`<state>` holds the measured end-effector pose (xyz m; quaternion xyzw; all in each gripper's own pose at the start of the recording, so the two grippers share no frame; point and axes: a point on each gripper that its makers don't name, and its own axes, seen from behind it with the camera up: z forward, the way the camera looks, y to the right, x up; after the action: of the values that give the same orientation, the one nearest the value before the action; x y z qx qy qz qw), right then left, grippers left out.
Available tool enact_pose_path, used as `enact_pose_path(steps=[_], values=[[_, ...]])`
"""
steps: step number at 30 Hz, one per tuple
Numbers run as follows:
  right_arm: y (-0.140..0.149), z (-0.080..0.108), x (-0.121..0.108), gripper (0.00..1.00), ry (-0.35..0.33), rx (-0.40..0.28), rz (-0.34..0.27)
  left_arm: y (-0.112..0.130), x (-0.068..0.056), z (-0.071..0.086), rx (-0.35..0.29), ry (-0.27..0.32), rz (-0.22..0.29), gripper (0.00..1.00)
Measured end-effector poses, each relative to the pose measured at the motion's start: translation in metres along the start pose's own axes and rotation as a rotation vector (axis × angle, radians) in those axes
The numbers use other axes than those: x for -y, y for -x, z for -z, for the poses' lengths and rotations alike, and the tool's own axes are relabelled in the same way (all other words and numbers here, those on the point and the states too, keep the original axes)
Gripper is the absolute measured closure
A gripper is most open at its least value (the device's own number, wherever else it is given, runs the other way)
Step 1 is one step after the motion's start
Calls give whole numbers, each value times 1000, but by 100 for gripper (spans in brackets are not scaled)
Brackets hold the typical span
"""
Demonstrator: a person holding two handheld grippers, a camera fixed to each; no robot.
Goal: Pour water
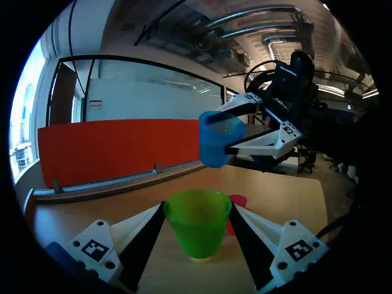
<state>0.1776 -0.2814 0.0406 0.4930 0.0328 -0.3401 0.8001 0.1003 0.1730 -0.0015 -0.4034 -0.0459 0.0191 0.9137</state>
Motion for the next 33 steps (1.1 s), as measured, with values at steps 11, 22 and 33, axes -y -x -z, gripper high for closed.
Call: enact_pose_path(steps=[11,22,33], values=[[-8,-8,-4,10,-6,1,58,0,0,0,-2,4,0,10],[-15,-12,-9,10,-3,3,100,-7,-2,0,-10,5,-4,10],[-18,-15,-10,10,-8,6,136,-11,-3,0,-12,10,-4,10]])
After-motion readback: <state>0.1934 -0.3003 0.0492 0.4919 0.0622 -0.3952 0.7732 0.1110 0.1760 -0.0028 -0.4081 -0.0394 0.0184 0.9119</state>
